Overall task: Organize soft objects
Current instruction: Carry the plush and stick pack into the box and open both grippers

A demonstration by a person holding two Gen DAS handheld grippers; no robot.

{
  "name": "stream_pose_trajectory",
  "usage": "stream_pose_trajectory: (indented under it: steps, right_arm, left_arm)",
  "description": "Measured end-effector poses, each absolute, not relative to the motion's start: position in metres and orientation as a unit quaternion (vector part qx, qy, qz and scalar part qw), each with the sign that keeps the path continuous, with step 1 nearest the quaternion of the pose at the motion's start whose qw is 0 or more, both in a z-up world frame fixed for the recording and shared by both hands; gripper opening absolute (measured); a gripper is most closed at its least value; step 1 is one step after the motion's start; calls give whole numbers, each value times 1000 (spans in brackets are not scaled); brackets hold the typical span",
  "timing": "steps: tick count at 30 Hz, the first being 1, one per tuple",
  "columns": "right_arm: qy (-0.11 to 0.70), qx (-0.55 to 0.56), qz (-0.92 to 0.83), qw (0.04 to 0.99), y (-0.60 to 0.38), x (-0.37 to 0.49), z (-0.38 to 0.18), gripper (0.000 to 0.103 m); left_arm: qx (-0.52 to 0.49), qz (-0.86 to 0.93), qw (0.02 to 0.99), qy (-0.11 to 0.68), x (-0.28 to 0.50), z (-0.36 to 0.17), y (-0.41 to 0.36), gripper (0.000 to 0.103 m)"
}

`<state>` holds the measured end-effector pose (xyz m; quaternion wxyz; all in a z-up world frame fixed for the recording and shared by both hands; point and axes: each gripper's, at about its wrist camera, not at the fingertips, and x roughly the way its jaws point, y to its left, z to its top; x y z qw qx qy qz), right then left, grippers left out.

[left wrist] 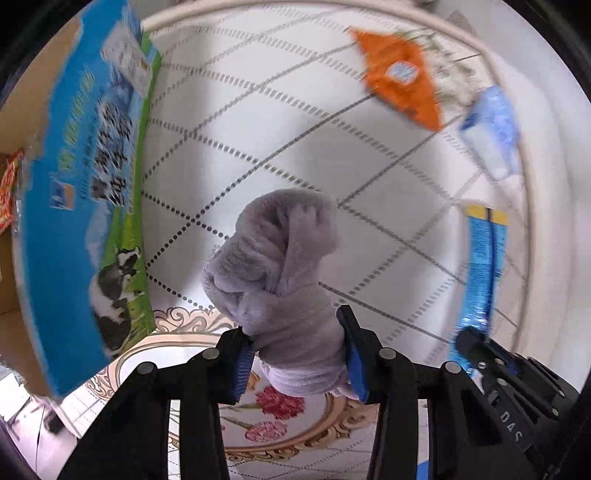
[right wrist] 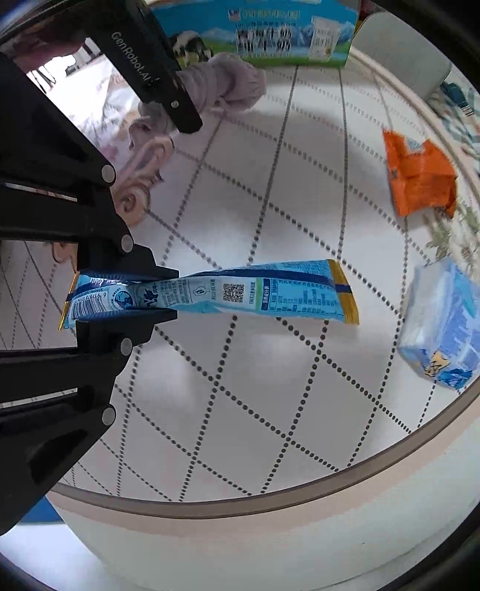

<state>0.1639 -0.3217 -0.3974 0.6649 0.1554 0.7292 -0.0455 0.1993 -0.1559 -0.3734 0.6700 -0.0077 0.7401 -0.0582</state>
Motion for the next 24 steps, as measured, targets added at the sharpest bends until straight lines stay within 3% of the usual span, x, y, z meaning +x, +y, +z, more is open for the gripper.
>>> stream_pose_trajectory:
  steps: [7, 15, 24]
  right_arm:
    - [688, 174, -2, 705, -301, 157, -313, 14]
    - [644, 163, 86, 743, -215, 172, -226, 14]
    - [637, 135, 150, 744, -61, 208, -212, 14]
  left_arm:
    - [-20, -108, 722, 683, 187, -283, -134, 39]
    - [-32, -93, 772, 628, 223, -197, -25, 39]
    - [-76, 3, 778, 623, 223, -205, 126, 39]
